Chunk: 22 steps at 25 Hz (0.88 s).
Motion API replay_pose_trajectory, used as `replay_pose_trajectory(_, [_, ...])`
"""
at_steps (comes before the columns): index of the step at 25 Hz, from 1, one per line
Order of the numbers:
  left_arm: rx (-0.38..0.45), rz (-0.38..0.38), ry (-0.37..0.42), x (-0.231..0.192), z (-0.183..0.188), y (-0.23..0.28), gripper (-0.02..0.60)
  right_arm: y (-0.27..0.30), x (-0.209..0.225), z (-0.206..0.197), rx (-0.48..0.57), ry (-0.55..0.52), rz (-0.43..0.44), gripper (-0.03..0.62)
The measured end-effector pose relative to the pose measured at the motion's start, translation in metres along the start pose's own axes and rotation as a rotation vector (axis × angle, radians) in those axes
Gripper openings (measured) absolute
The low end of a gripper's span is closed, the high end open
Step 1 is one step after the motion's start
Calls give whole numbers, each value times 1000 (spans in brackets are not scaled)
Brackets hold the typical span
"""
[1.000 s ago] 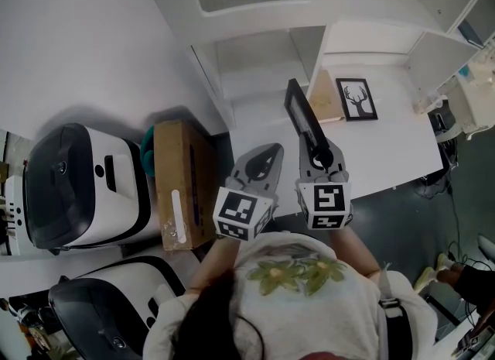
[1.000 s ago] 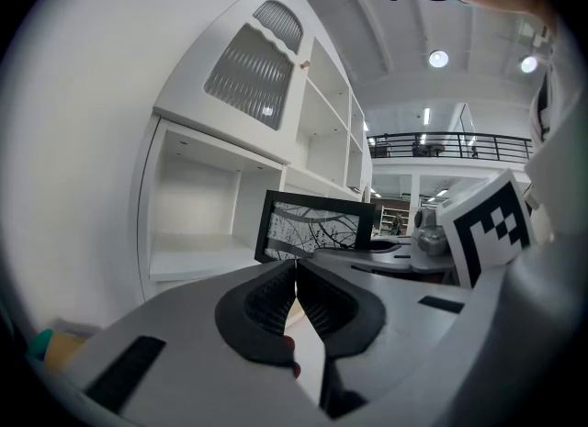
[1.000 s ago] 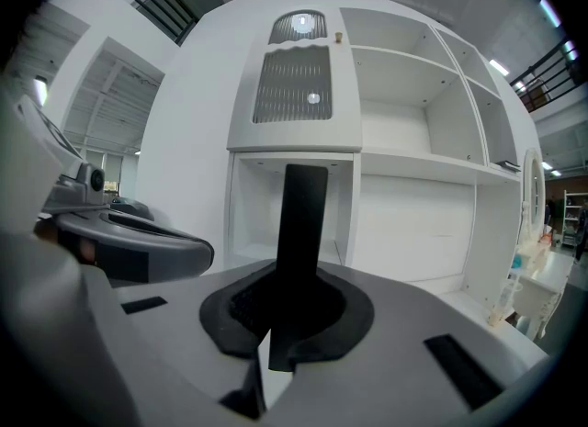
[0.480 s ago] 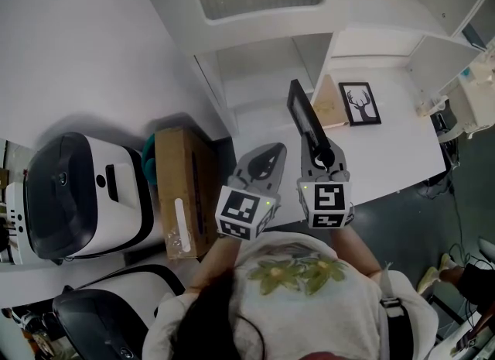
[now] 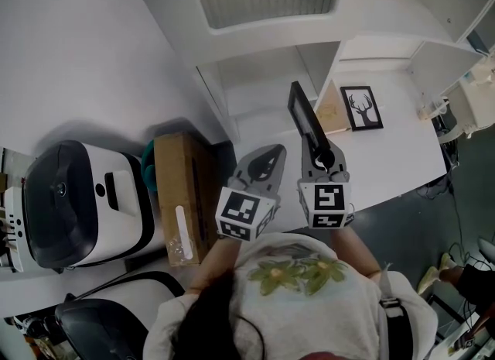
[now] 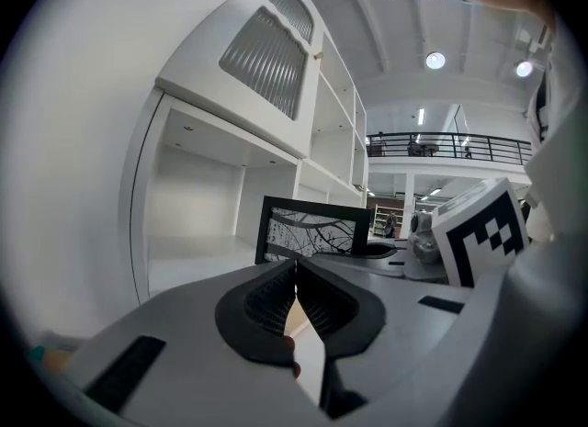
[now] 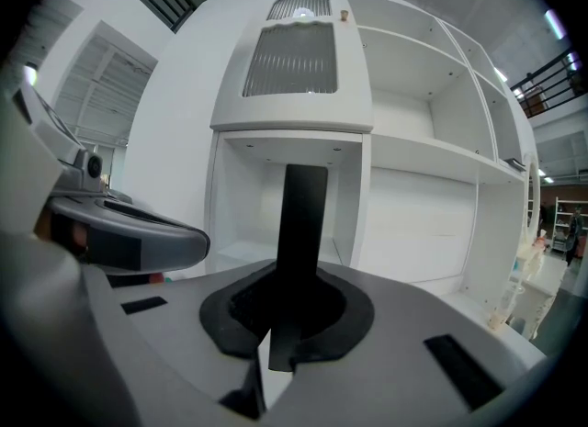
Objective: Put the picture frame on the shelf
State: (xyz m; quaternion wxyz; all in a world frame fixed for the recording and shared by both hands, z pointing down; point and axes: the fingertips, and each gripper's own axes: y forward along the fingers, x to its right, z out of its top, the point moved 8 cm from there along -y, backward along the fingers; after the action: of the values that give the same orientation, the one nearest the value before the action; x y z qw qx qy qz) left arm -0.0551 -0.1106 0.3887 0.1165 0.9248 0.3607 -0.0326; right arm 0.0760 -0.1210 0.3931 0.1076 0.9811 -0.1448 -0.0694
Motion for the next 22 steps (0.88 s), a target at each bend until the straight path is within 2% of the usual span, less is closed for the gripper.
replay_pose_trajectory(22, [-21, 19, -33, -25, -6, 9, 31, 35, 4, -10, -51, -6, -11, 41])
